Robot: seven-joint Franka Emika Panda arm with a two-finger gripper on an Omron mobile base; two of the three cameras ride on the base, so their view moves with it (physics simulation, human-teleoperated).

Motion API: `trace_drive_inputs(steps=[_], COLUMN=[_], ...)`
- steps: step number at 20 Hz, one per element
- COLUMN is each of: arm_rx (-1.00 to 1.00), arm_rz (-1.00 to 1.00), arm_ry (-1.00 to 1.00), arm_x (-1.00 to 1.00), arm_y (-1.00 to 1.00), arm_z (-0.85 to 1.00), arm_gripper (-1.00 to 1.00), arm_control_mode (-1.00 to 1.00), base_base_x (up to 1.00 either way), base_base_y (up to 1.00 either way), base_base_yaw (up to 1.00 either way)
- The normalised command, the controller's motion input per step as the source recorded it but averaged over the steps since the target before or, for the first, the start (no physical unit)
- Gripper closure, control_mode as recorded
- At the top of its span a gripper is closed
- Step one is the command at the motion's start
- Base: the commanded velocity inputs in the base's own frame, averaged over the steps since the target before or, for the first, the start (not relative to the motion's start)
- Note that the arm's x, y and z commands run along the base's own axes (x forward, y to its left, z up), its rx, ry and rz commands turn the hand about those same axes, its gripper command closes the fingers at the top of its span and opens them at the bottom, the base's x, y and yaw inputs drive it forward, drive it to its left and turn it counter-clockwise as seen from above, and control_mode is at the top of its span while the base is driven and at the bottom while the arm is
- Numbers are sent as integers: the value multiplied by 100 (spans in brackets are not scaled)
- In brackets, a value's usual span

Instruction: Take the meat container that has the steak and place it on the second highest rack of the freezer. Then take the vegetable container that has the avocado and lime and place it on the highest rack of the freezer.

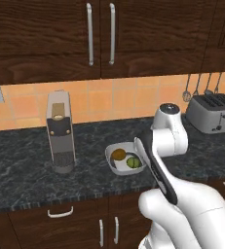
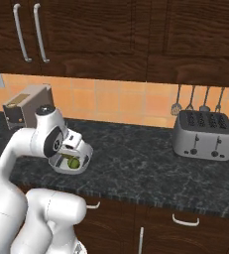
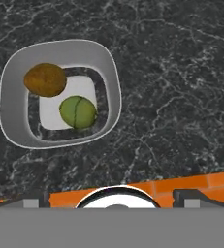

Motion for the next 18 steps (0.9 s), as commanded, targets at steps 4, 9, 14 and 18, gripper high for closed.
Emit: trace_drive_inputs(steps=[4,9,14,18], arm_rx=[8,0,0,0], arm_rz=[-2,12,14,1], arm_ry=[8,23,10,5], arm_x=[54,56,88,68], arm_y=[-45,-8,0,0], arm_z=[-50,-28,-55,-39], arm_gripper=[-100,-100,-100,-100], arm_control_mode=[-100,-100,-100,-100], base_base_x=[0,0,0,0], base_base_y=[0,0,0,0], base_base_yaw=[0,0,0,0])
